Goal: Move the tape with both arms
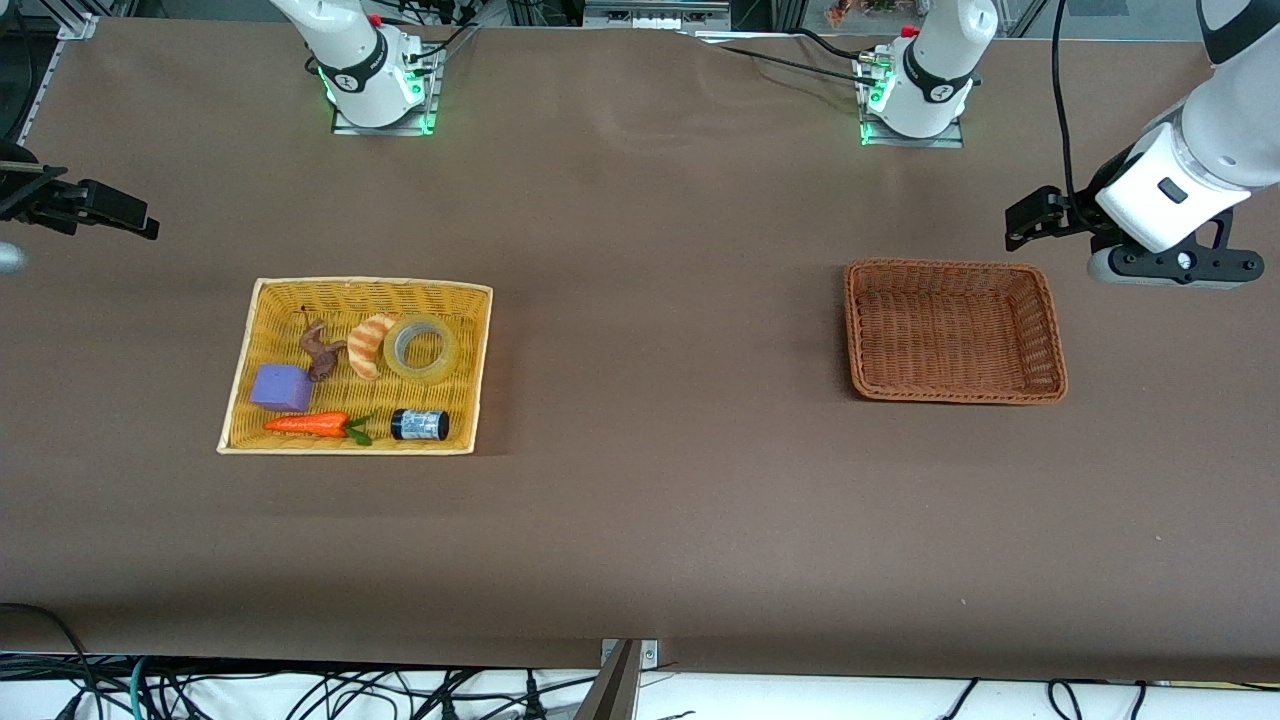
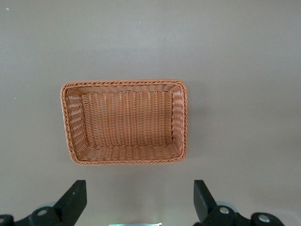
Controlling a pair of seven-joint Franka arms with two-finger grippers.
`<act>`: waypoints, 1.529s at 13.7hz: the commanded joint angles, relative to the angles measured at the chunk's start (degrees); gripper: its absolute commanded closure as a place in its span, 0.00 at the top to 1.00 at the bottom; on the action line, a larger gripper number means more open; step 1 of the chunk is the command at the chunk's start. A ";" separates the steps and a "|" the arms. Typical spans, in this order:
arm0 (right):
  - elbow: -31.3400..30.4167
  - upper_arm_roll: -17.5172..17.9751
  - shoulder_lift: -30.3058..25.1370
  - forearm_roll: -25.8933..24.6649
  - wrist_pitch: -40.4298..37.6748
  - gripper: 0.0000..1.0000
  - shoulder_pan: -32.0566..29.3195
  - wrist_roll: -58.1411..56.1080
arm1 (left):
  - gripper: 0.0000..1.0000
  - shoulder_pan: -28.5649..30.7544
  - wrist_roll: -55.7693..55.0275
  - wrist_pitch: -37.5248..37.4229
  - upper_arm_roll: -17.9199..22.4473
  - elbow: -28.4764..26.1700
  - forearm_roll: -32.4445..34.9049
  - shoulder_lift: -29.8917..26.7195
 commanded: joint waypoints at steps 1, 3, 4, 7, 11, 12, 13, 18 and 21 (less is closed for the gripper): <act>1.12 0.59 0.29 -0.49 -1.01 1.00 -0.56 -0.84 | 1.00 -0.21 0.47 -1.34 0.02 1.59 0.16 0.29; 1.03 0.59 0.21 -0.49 -1.01 1.00 -0.56 -0.84 | 1.00 -0.21 0.47 -1.34 0.02 1.59 0.16 0.29; 1.12 0.59 0.21 -0.49 -1.01 1.00 -0.56 -0.84 | 1.00 -0.21 0.47 -1.34 0.02 1.59 0.16 0.29; 1.03 0.59 0.21 -0.49 -1.01 1.00 -0.56 -0.75 | 1.00 -0.21 0.47 -1.34 0.02 1.59 0.16 0.29; 1.03 0.50 0.21 0.13 -1.10 1.00 -0.64 -0.05 | 1.00 -0.21 0.47 -1.34 0.02 1.59 0.16 0.29; 0.59 0.59 0.29 0.21 -0.66 1.00 -0.65 -0.04 | 1.00 -0.21 0.47 -1.34 0.02 1.59 0.16 0.29; 0.85 0.76 1.95 0.22 -0.57 1.00 -0.21 -0.22 | 1.00 -0.21 0.47 -1.34 0.02 1.59 0.16 0.29; -2.65 1.12 6.27 0.57 6.43 1.00 4.27 0.13 | 1.00 -0.21 0.47 -1.34 0.02 1.59 0.16 0.29; -10.19 1.20 8.11 0.74 17.75 1.00 6.12 0.31 | 1.00 -0.21 0.47 -1.34 0.02 1.59 0.16 0.29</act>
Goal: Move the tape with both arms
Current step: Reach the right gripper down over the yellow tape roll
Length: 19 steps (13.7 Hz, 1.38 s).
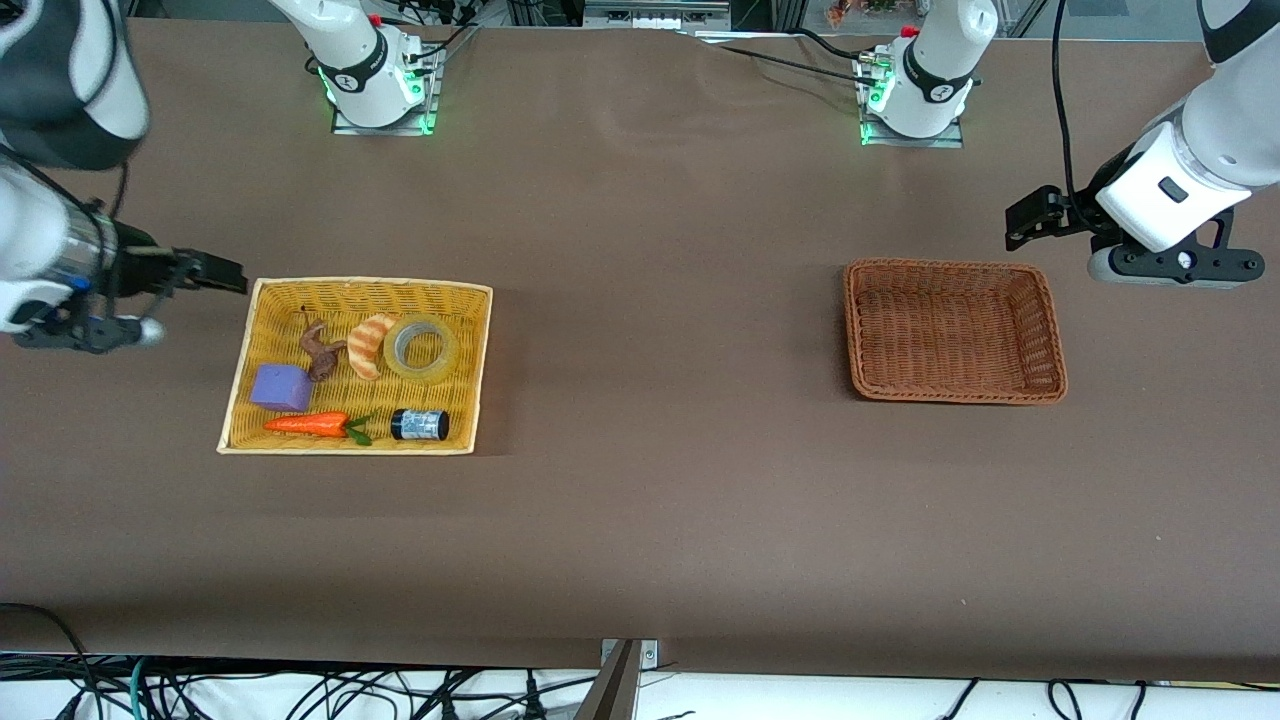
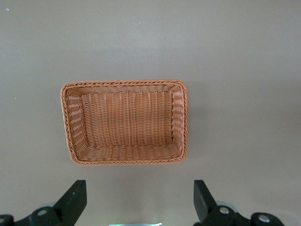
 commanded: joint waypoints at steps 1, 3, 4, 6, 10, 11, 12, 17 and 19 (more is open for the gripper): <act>-9.31 -0.06 -0.43 0.47 11.53 1.00 1.70 2.60 | 1.00 -0.19 0.56 -1.29 0.02 1.47 0.16 0.29; -14.60 1.69 -0.26 0.39 18.94 1.00 2.32 7.18 | 1.00 -0.19 0.47 -1.29 0.02 1.47 0.16 0.29; -16.54 2.31 -0.08 0.39 22.01 1.00 2.41 7.72 | 1.00 -0.19 0.47 -1.29 0.02 1.47 0.16 0.29; -20.41 3.19 0.44 0.39 27.47 1.00 2.50 8.34 | 1.00 -0.19 0.56 -1.29 0.02 1.47 0.16 0.29; -24.46 4.51 3.43 0.39 35.12 1.00 2.68 8.25 | 1.00 -0.19 0.47 -1.29 0.02 1.47 0.16 0.29; -24.64 5.04 4.65 0.39 36.53 1.00 3.02 8.25 | 1.00 -0.19 0.47 -1.29 0.02 1.47 0.16 0.29; -24.64 5.48 5.71 0.30 37.33 1.00 3.20 8.25 | 1.00 -0.19 0.47 -1.29 0.02 1.47 0.16 0.29; -24.91 5.66 9.41 0.03 41.11 1.00 3.91 8.25 | 1.00 -0.19 0.47 -1.29 0.02 1.39 0.16 0.29; -24.91 5.66 10.55 -0.05 42.34 1.00 4.08 8.25 | 1.00 -0.19 0.47 -1.38 0.02 1.39 0.16 0.29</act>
